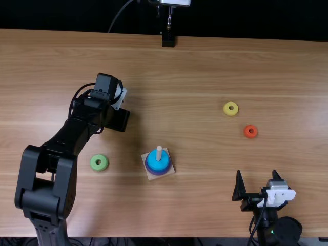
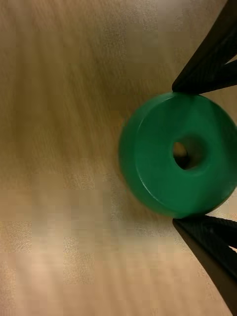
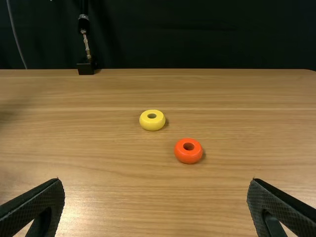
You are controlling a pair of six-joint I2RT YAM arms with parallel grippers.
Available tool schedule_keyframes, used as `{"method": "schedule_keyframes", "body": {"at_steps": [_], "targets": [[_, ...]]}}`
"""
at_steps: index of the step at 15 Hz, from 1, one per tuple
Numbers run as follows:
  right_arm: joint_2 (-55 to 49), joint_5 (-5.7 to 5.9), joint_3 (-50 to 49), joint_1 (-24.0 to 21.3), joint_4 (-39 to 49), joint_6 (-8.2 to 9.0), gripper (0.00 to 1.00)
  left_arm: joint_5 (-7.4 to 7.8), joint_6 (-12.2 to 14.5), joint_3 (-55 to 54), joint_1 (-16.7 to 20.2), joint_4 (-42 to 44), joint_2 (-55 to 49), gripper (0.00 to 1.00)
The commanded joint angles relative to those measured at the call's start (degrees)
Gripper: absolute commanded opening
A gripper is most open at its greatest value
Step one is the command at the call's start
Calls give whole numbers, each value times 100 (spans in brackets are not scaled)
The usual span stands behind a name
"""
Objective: Build the Hanoi tower: stack the rings onto the peg from bottom to top in this color order: purple, dark blue, light blue, dark green, light green, yellow, orange.
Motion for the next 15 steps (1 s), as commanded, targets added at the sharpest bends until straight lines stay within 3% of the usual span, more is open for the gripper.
{"method": "schedule_keyframes", "body": {"at_steps": [1, 5, 8, 11, 14, 15], "targets": [[-73, -51, -335, -56, -483, -13, 100, -28, -7, 350, -28, -381, -323, 0], [-73, -51, -335, -56, -483, -13, 100, -165, -18, 965, -28, -2301, -912, 0], [-73, -51, -335, -56, -483, -13, 100, -134, -39, 1159, -72, -2881, -1422, 0], [-73, -51, -335, -56, -483, -13, 100, -81, -113, 1273, -582, -3060, -1844, 0], [-73, -51, -335, -56, -483, -13, 100, -92, -725, 1423, -986, -3218, -2063, 0], [-73, -51, -335, -56, -483, -13, 100, -81, -788, 1502, -1092, -3218, -2107, 0]]}}
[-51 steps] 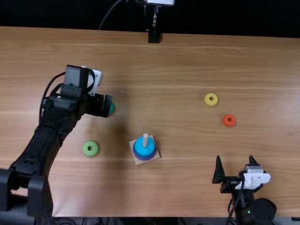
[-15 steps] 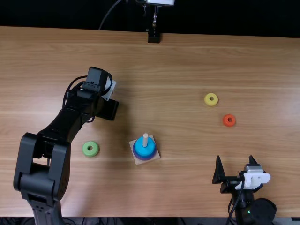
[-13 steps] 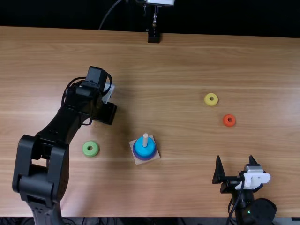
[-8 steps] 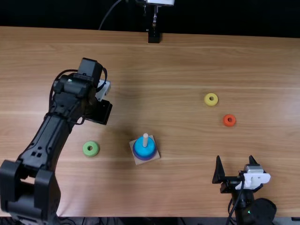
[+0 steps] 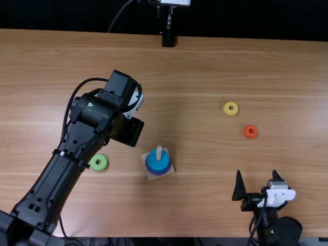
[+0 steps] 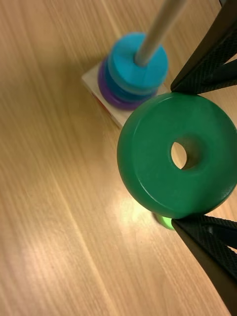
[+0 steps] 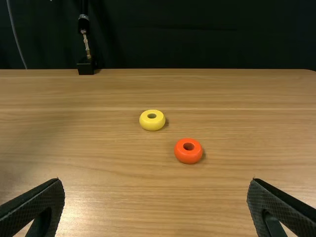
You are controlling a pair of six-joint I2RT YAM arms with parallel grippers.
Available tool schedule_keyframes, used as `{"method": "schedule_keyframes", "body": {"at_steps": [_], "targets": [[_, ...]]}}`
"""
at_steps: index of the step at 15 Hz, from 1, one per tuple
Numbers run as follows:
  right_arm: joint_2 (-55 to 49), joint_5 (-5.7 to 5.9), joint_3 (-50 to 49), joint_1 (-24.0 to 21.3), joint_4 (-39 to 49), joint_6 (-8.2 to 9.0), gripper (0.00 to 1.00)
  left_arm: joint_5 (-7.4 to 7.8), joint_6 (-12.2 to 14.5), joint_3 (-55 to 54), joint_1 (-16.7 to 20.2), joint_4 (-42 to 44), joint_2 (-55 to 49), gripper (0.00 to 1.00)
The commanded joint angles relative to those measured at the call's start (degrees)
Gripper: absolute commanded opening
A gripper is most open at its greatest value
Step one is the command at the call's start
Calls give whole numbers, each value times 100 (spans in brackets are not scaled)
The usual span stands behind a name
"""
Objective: Build the Hanoi tower: stack the rings onto the peg from bottom to top in this color order: purple, dark blue, light blue, dark green, light green, yellow, orange.
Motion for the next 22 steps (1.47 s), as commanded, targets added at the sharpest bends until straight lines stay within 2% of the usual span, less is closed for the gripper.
{"method": "schedule_keyframes", "body": {"at_steps": [1, 5, 14, 22], "targets": [[-73, -46, -335, -56, -487, -13, 100, 39, -322, 289, -146, -22, -285, 0], [-73, -46, -335, -56, -487, -13, 100, 50, -839, 570, -594, -22, -364, 0], [-73, -46, -335, -56, -487, -13, 100, 71, -1429, 658, -1262, -223, -364, 0], [-73, -46, -335, -56, -487, -13, 100, 71, -1472, 588, -1552, -328, -320, 0]]}}
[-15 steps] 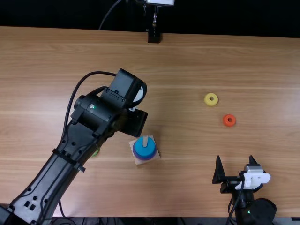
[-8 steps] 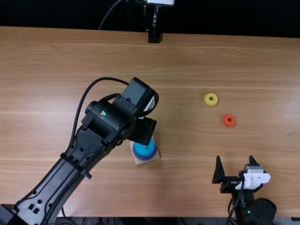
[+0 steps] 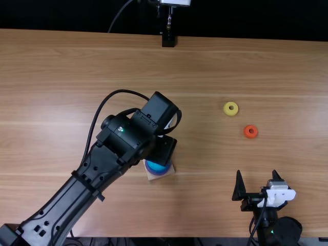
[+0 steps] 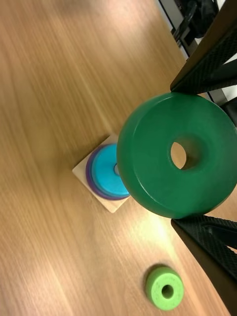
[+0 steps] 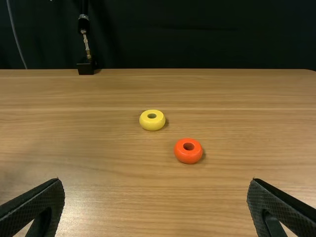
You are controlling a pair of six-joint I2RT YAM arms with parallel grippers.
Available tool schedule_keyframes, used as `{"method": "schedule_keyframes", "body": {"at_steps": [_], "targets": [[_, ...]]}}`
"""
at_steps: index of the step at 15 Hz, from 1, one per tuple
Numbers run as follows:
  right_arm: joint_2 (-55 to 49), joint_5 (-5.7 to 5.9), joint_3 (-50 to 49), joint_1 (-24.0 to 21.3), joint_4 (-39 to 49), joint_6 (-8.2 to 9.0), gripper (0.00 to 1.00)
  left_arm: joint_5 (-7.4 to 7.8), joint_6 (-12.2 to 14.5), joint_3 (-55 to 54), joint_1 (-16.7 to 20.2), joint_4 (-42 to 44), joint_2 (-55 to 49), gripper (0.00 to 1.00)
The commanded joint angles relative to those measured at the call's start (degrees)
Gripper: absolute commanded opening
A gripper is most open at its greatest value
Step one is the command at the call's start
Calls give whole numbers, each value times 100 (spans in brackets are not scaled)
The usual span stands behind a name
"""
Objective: Build the Hanoi tower: stack the rings onto the peg from bottom to top in this color order: purple, dark blue, light blue, dark green, light green, yellow, orange.
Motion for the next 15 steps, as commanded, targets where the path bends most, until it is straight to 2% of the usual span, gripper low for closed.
{"method": "schedule_keyframes", "body": {"at_steps": [1, 15], "targets": [[-73, -49, -335, -56, -485, -15, 100, -17, -49, 131, -72, 4, -101, 0], [-73, -49, -335, -56, -485, -15, 100, -17, -49, -458, -125, 120, -57, 0]]}}
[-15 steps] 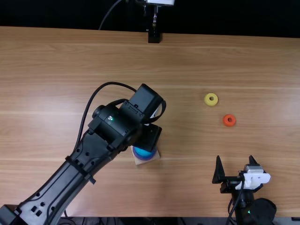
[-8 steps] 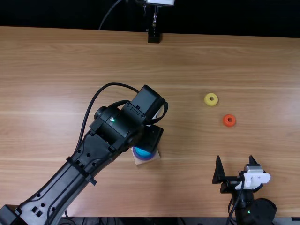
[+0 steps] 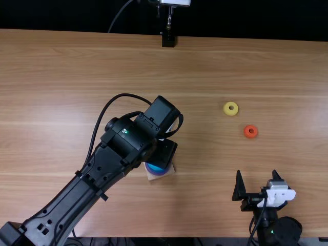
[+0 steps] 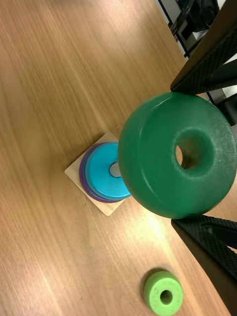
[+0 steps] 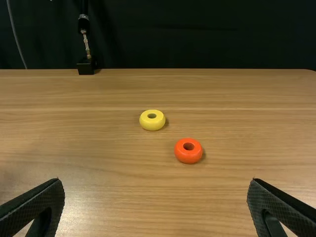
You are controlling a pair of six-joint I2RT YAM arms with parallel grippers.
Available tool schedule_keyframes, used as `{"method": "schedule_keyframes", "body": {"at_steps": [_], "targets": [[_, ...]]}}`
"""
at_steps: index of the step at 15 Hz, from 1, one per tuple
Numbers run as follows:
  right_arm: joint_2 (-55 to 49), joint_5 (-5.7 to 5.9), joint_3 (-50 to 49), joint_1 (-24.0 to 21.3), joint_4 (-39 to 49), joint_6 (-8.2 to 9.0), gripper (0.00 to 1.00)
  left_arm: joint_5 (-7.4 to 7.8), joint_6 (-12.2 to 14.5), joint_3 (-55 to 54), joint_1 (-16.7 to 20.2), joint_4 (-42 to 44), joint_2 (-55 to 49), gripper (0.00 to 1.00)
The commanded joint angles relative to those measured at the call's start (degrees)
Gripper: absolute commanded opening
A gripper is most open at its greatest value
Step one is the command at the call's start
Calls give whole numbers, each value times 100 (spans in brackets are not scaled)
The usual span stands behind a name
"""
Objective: Build the Hanoi tower: stack the rings onto the peg from bottom to top in this color order: purple, dark blue, light blue, dark green, light green, yellow, orange.
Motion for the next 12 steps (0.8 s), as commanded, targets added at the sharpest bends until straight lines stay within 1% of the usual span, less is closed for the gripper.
{"method": "schedule_keyframes", "body": {"at_steps": [1, 3, 5, 12], "targets": [[-73, -51, -335, -56, -483, -13, 100, -14, -53, -194, -66, -15, -57, 0], [-73, -51, -335, -56, -483, -13, 100, -14, -53, -238, -66, -15, -40, 0], [-73, -51, -335, -56, -483, -13, 100, -14, -43, -229, -49, -15, 303, 0], [-73, -51, -335, -56, -483, -13, 100, -14, -43, -62, -31, -68, 294, 0]]}}
